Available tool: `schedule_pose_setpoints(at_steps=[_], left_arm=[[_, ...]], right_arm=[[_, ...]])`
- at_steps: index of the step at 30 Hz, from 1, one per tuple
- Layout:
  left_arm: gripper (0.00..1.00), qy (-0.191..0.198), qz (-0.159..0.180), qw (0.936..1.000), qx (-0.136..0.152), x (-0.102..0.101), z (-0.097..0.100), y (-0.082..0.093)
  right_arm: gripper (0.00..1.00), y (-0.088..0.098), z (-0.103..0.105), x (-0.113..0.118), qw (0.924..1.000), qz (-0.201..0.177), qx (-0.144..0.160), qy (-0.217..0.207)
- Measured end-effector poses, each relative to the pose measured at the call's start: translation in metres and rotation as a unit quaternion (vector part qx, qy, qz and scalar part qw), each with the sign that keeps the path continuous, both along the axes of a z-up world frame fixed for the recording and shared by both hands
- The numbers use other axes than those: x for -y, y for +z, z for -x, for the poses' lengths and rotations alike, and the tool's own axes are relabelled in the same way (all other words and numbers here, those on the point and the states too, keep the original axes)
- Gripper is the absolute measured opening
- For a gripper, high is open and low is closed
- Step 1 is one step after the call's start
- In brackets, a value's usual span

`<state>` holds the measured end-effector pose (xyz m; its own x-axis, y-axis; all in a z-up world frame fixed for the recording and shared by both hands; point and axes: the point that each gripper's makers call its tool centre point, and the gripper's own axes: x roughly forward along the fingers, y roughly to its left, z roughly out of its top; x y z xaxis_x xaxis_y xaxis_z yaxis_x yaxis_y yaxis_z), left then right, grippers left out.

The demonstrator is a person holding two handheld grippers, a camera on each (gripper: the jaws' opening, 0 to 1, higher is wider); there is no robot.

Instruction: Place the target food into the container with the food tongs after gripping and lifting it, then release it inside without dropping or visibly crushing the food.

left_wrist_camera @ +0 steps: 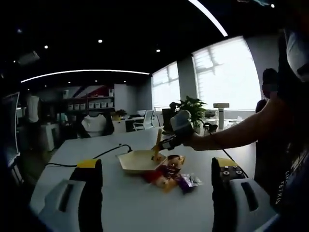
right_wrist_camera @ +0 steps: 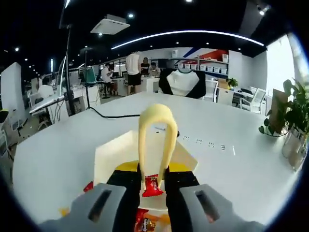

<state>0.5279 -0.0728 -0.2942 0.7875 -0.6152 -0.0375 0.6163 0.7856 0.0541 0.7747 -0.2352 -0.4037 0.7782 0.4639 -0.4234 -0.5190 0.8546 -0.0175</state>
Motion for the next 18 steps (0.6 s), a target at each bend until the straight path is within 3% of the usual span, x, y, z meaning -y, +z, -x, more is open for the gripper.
schedule_pose_setpoints(at_steps=[6,18], left_arm=[[0.99,0.005,0.002,1.0,0.0,-0.001,0.003,0.001],[0.99,0.007,-0.003,1.0,-0.005,-0.002,0.01,-0.003]], right_arm=[[0.13,-0.01,0.01,-0.002,0.9999,0.005,-0.012,0.001],[0.21,-0.009,0.023,-0.005,0.9999,0.011,-0.011,0.006]])
